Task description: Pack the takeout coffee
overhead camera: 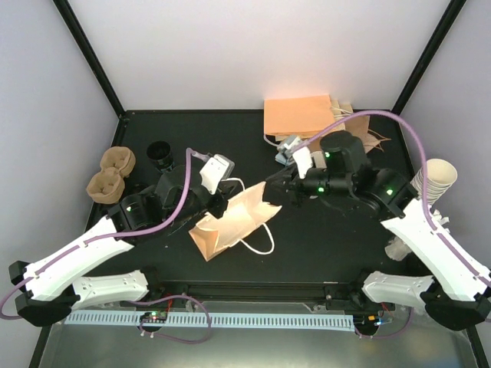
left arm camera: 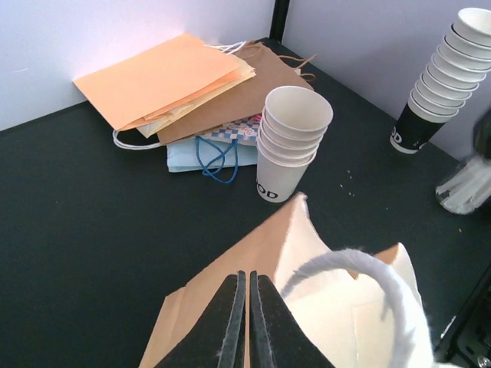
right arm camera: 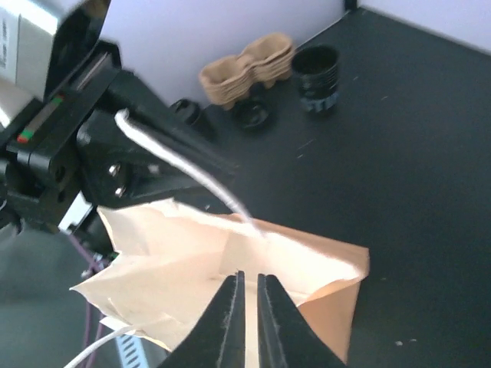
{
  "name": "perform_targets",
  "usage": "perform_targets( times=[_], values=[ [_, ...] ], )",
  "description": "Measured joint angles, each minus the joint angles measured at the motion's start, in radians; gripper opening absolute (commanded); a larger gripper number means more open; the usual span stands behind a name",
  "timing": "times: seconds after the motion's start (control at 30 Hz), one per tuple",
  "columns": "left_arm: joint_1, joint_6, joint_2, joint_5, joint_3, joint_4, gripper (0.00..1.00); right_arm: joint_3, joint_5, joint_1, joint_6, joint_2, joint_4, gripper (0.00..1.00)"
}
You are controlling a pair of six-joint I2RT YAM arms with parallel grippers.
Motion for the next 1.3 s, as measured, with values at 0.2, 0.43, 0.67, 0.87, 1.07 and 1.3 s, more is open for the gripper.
perform_targets(
  times=[0.2,0.43,0.67,0.87,1.07,1.3],
  values=[
    [0.0,0.016,0.0,0.014,-0.003,0.0,0.05,-0.103,-0.016,0.102,-0.006,0.016,0.046,0.01],
    [0.0,0.022,0.012,0.024,-0.003,0.004,0.05,-0.149,0.101,0.206,0.043,0.09,0.093,0.01],
    [0.0,0.021,0.018,0.026,-0.003,-0.001,0.11,-0.166,0.204,0.214,0.069,0.162,0.087,0.01],
    [0.0,-0.013,0.018,-0.003,-0.001,-0.082,0.38,-0.162,0.237,0.214,0.069,0.204,0.039,0.01],
    [0.001,-0.04,0.024,0.025,0.003,-0.196,0.59,-0.158,0.241,0.214,0.068,0.212,0.013,0.02],
    [0.001,-0.034,0.057,0.154,0.049,-0.274,0.77,-0.145,0.237,0.214,0.068,0.215,0.004,0.02]
  ],
)
